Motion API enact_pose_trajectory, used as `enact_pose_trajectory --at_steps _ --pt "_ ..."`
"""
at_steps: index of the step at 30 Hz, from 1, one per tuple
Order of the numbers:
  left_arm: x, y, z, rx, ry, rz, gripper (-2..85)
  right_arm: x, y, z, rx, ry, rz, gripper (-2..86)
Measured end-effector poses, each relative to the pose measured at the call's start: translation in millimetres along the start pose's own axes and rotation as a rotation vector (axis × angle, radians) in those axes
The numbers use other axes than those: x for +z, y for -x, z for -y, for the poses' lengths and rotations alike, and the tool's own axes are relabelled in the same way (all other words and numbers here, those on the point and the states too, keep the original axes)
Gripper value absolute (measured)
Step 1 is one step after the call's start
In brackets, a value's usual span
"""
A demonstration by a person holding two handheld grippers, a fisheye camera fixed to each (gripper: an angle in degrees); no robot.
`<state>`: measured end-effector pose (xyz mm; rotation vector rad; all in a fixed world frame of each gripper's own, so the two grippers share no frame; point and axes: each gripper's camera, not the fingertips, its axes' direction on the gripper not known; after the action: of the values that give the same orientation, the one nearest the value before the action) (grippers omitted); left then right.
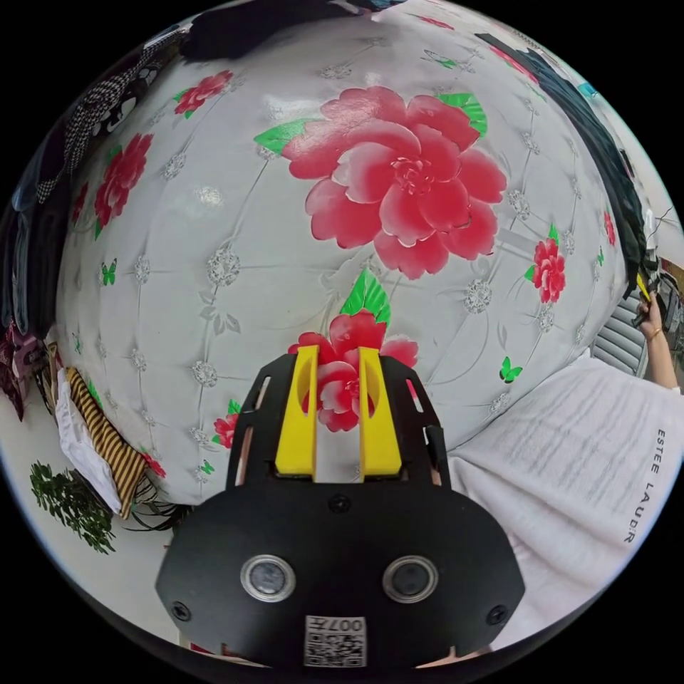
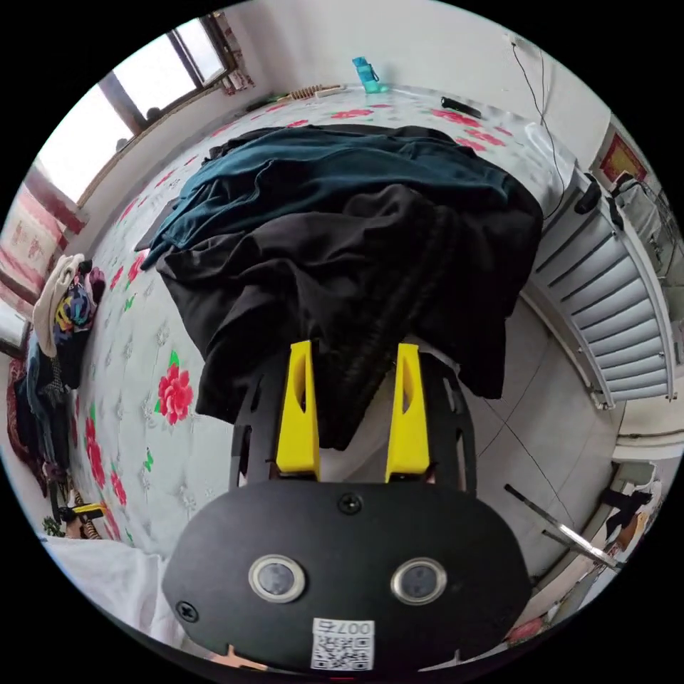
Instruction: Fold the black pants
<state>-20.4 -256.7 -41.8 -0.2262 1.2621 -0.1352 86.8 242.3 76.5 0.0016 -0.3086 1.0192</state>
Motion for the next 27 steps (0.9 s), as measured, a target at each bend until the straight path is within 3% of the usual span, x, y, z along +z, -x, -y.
enact_pose_trajectory --at_steps 2,7,10,12,16,18,21,23,27 --pt "6.0 6.7 -6.2 0.0 -0.012 -0.005 8.5 -2.4 23.6 9.5 -0.019 0.059 0.047 9.6" --pt "24.3 28.0 -39.2 -0.032 -0.124 -0.025 8.6 -39.9 142.9 5.4 -0.293 -0.002 0.461 6.4" --pt "37.1 40.3 -71.8 -0.052 -0.247 -0.141 8.4 -63.3 257.8 -29.4 -0.6 0.065 0.722 5.4" --pt "46.7 52.9 -105.0 -0.088 -0.368 -0.344 8.5 -84.6 354.5 -77.0 -0.843 0.157 0.893 5.0" --pt "58.6 83.0 -164.6 -0.168 -0.525 -0.494 8.3 -125.8 471.4 -146.5 -1.176 0.264 1.155 4.6" --pt "70.2 115.0 -208.4 -0.25 -0.582 -0.537 8.1 -155.9 540.2 -207.2 -1.481 0.409 1.311 4.6" --pt "92.4 157.0 -268.6 -0.377 -0.638 -0.559 7.7 -182.4 599.9 -295.8 -1.817 0.493 1.312 5.0" --pt "111.6 179.7 -304.6 -0.475 -0.644 -0.568 6.3 -177.3 624.3 -333.9 -1.912 0.541 1.243 5.7" --pt "158.6 211.9 -385.7 -0.678 -0.625 -0.549 6.0 -134.0 639.4 -337.7 -1.803 0.675 1.16 7.6"
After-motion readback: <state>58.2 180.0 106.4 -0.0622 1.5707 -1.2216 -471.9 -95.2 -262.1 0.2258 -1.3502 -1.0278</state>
